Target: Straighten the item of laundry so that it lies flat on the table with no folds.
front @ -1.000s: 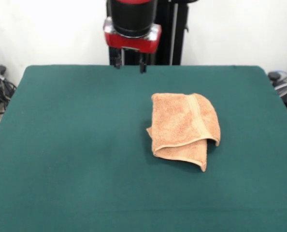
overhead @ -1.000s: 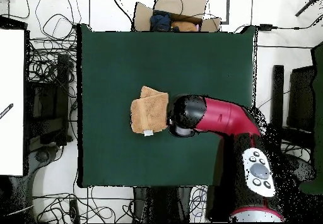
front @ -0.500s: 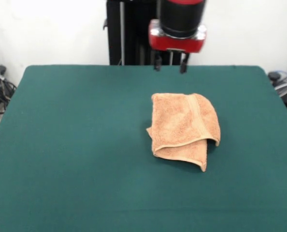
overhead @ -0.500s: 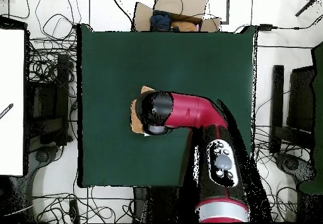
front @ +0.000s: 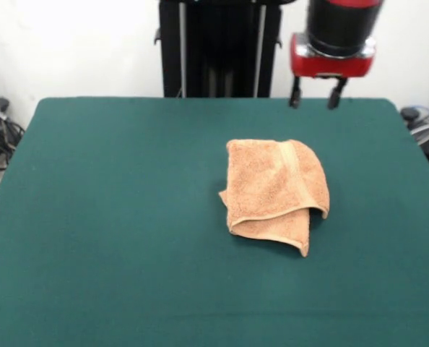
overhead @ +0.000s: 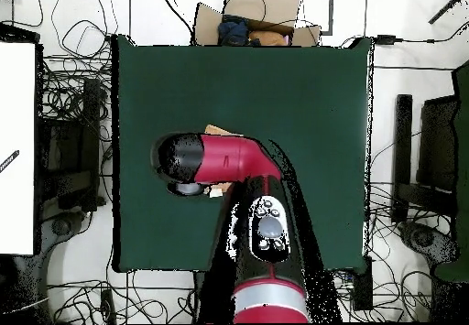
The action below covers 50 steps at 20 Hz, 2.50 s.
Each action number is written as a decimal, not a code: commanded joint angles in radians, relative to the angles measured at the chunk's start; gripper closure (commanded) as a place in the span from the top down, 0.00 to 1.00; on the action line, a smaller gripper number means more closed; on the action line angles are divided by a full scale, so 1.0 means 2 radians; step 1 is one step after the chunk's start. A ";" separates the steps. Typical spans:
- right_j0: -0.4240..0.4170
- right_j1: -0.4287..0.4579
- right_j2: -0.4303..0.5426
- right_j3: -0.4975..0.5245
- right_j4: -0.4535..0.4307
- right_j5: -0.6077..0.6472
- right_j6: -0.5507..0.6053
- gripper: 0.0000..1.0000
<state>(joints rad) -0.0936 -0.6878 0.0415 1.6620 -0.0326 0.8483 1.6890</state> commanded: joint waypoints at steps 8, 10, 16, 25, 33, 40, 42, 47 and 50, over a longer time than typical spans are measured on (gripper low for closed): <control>0.058 0.089 -0.036 0.029 0.044 -0.132 0.196 1.00; 0.067 0.102 -0.041 0.023 0.048 -0.145 0.201 1.00; 0.087 0.147 -0.057 -0.003 0.057 -0.175 0.206 1.00; 0.097 0.180 -0.064 0.000 0.064 -0.225 0.198 1.00; 0.088 0.194 -0.071 0.005 0.047 -0.262 0.169 1.00; 0.061 0.184 -0.066 0.018 0.027 -0.267 0.137 1.00; 0.043 0.185 -0.061 0.019 0.020 -0.270 0.123 1.00; 0.002 0.183 -0.053 0.029 -0.004 -0.283 0.094 1.00; -0.014 0.181 -0.048 0.031 -0.019 -0.285 0.084 1.00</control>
<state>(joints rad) -0.0356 -0.3906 -0.0707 1.6593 0.0241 0.4279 1.8133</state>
